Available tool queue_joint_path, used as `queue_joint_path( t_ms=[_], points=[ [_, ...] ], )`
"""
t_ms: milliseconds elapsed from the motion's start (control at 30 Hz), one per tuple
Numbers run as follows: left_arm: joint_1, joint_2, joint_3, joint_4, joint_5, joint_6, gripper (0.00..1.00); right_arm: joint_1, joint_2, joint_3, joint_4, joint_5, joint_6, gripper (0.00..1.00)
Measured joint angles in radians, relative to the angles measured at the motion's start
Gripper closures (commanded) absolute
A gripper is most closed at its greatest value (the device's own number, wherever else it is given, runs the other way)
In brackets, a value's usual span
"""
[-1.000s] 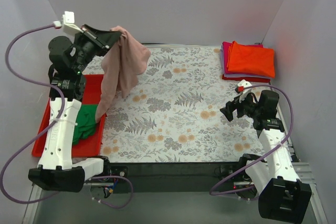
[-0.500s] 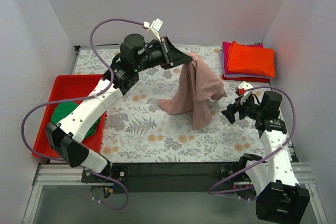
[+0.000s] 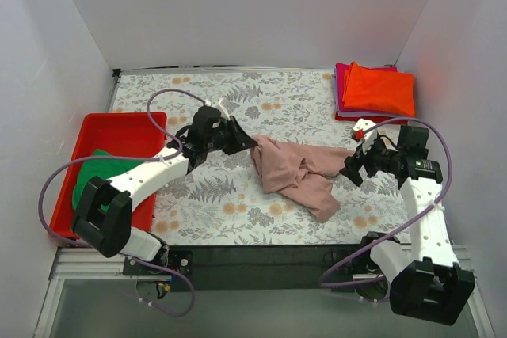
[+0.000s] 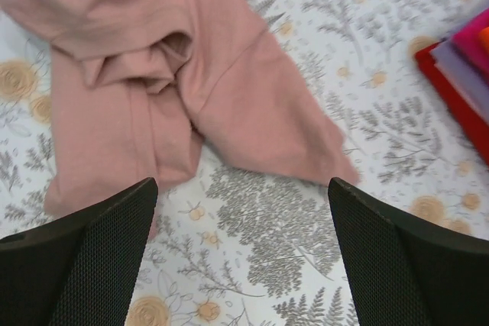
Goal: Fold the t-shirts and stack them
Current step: Move the tshirt to the center of the board, then flatten the tshirt out
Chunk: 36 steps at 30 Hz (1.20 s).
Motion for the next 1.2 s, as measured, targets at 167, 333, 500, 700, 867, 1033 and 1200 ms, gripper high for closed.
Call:
queue_joint_path(
  t_ms=[167,333,500,700,867,1033,1200],
  points=[
    [0.149,-0.031,-0.151,0.002,-0.018,-0.003,0.75,0.022,0.133,0.000,-0.109,-0.033,-0.125,0.05],
    [0.219,-0.042,-0.206,-0.038,-0.032,0.010,0.53,0.143,0.222,0.000,-0.144,-0.027,-0.198,0.07],
    [0.219,-0.120,-0.206,-0.108,-0.068,0.050,0.51,0.376,0.299,0.044,-0.162,0.007,-0.239,0.10],
    [0.219,-0.313,-0.206,-0.209,-0.129,0.115,0.51,0.621,0.363,0.146,-0.159,0.071,-0.330,0.10],
    [0.219,-0.494,-0.206,-0.339,-0.223,0.132,0.51,0.879,0.423,0.220,-0.153,0.162,-0.384,0.17],
    [0.219,-0.723,-0.202,-0.469,-0.347,0.130,0.49,1.098,0.559,0.278,-0.091,0.290,-0.374,0.23],
    [0.219,-0.907,-0.185,-0.540,-0.437,0.123,0.48,1.190,0.665,0.287,-0.020,0.406,-0.325,0.36]
  ],
)
